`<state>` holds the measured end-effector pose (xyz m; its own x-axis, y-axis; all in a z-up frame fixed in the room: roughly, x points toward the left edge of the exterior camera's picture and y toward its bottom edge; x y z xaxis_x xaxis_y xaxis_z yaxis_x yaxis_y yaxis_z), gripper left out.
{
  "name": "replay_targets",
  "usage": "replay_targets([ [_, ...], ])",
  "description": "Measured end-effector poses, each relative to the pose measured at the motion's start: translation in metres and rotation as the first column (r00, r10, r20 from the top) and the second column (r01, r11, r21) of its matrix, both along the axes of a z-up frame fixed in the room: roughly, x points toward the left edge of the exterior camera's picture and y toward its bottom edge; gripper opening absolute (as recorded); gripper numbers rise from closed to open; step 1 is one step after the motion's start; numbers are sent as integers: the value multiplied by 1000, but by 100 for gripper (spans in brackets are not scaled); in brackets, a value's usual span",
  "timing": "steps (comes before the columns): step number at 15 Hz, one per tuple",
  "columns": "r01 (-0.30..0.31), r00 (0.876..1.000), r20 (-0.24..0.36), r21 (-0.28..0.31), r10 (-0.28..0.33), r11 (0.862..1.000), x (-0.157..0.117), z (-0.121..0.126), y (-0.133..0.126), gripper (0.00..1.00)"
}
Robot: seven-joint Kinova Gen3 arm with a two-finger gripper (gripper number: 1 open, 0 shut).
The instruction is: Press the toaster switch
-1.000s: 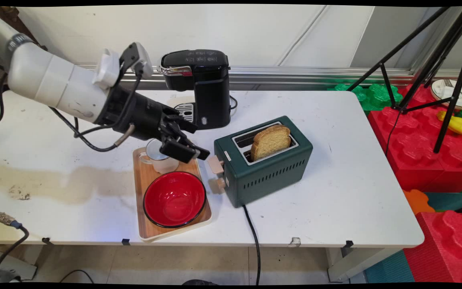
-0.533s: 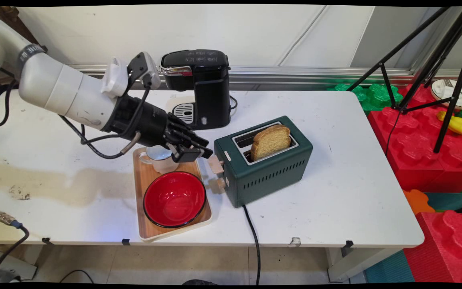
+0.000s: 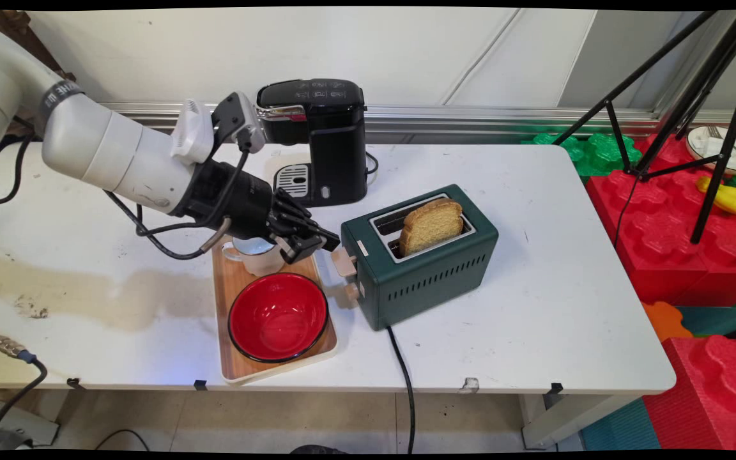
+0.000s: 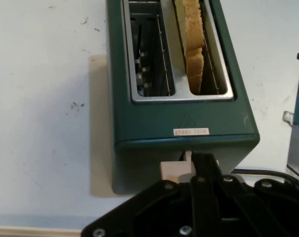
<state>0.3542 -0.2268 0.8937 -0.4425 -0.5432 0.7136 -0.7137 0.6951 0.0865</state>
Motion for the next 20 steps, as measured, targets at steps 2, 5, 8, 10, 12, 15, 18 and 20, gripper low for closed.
replay_targets([
  [2, 0, 1000, 1, 4, 0, 1000, -2, -2, -1, 0],
  [5, 1, 1000, 0, 9, -1, 1000, -6, -8, -4, 0],
  [8, 1, 1000, -3, 13, -1, 1000, -10, -15, -8, 0],
  [10, 0, 1000, -6, 15, 0, 1000, -12, -22, -11, 0],
  [12, 0, 1000, -7, 17, 0, 1000, -13, -28, -15, 0],
  [15, 0, 1000, -7, 23, 0, 1000, -15, -37, -18, 0],
  [18, 4, 1000, -5, 36, -4, 999, -15, -47, -20, 0],
  [20, 7, 1000, -2, 44, -7, 999, -15, -51, -21, 0],
])
